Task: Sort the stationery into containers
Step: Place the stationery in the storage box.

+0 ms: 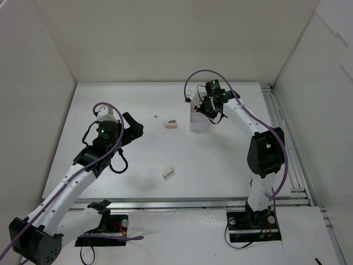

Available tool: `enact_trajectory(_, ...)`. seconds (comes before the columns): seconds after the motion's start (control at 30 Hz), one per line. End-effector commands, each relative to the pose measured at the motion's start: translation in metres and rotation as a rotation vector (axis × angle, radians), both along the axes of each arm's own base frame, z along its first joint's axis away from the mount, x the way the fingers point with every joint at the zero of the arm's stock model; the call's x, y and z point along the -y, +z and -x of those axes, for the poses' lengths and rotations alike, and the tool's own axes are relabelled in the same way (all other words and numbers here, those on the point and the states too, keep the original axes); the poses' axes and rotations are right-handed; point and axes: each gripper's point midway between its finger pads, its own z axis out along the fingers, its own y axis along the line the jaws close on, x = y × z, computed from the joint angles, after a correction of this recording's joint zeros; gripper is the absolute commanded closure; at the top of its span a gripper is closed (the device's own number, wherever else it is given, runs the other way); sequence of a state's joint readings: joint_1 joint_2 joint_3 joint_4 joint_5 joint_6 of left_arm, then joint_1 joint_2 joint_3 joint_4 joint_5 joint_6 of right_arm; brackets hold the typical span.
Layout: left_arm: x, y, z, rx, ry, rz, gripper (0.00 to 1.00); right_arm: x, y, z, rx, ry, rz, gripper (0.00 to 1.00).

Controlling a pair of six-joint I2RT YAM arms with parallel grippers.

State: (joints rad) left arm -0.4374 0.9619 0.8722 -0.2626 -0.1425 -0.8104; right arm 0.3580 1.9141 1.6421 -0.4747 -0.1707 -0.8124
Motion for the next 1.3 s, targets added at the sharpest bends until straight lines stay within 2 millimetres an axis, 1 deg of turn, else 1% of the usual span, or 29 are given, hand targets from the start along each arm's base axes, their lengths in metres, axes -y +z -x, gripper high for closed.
enact_trajectory(0.0, -0.001, 0.017, -0.008, 0.053, 0.002, -0.007, 0.0, 0.004, 0.027, -0.012, 0.071, 0.018, 0.059, 1.0)
enact_trajectory(0.07, 0.0, 0.018, -0.009, 0.057, 0.001, -0.005, 0.0, 0.004, 0.032, -0.017, 0.092, 0.022, 0.079, 1.0)
enact_trajectory(0.1, 0.0, 0.016, -0.01, 0.053, -0.002, -0.008, 0.0, 0.005, 0.027, -0.019, 0.085, 0.019, 0.091, 1.0)
enact_trajectory(0.13, 0.001, 0.016, -0.011, 0.053, -0.004, -0.009, 0.0, 0.004, 0.026, -0.021, 0.089, 0.018, 0.097, 0.99)
enact_trajectory(0.2, 0.001, 0.015, -0.012, 0.049, -0.003, -0.013, 0.0, 0.005, 0.02, -0.027, 0.087, 0.006, 0.127, 0.92)
enact_trajectory(0.23, -0.001, 0.015, -0.014, 0.048, 0.006, -0.014, 0.0, 0.005, 0.018, -0.029, 0.087, 0.0, 0.138, 0.91)
enact_trajectory(0.37, 0.0, 0.013, -0.016, 0.043, 0.005, -0.015, 0.0, 0.004, 0.009, -0.037, 0.083, -0.011, 0.157, 0.92)
enact_trajectory(0.53, -0.002, 0.011, -0.018, 0.039, 0.009, -0.017, 0.0, -0.004, 0.012, -0.045, 0.095, -0.023, 0.138, 0.91)
enact_trajectory(0.57, -0.002, 0.01, -0.019, 0.036, 0.009, -0.019, 0.0, -0.006, 0.01, -0.047, 0.092, -0.028, 0.132, 0.91)
enact_trajectory(0.63, 0.0, 0.01, -0.019, 0.038, 0.002, -0.015, 0.0, -0.005, 0.012, -0.05, 0.105, -0.053, 0.142, 0.91)
enact_trajectory(0.67, -0.003, 0.008, -0.02, 0.035, 0.009, -0.016, 0.0, -0.007, 0.011, -0.051, 0.104, -0.054, 0.137, 0.91)
enact_trajectory(0.8, -0.001, 0.008, -0.02, 0.033, -0.003, -0.014, 0.0, -0.011, 0.01, -0.052, 0.109, -0.056, 0.153, 0.9)
enact_trajectory(0.83, -0.003, 0.009, -0.021, 0.035, 0.003, -0.016, 0.0, -0.01, 0.01, -0.053, 0.112, -0.062, 0.155, 0.89)
enact_trajectory(0.93, -0.003, 0.008, -0.021, 0.034, -0.001, -0.016, 0.0, -0.012, 0.012, -0.056, 0.118, -0.069, 0.153, 0.83)
enact_trajectory(1.03, -0.004, 0.008, -0.023, 0.034, 0.002, -0.015, 0.0, -0.013, 0.011, -0.06, 0.124, -0.083, 0.15, 0.81)
enact_trajectory(1.13, -0.004, 0.007, -0.022, 0.031, -0.003, -0.016, 0.0, -0.013, 0.009, -0.06, 0.12, -0.088, 0.152, 0.76)
enact_trajectory(1.2, -0.007, 0.007, -0.022, 0.03, 0.004, -0.015, 0.0, -0.013, 0.011, -0.061, 0.123, -0.094, 0.147, 0.75)
enact_trajectory(1.27, -0.007, 0.008, -0.022, 0.033, 0.005, -0.014, 0.0, -0.012, 0.013, -0.06, 0.125, -0.101, 0.144, 0.71)
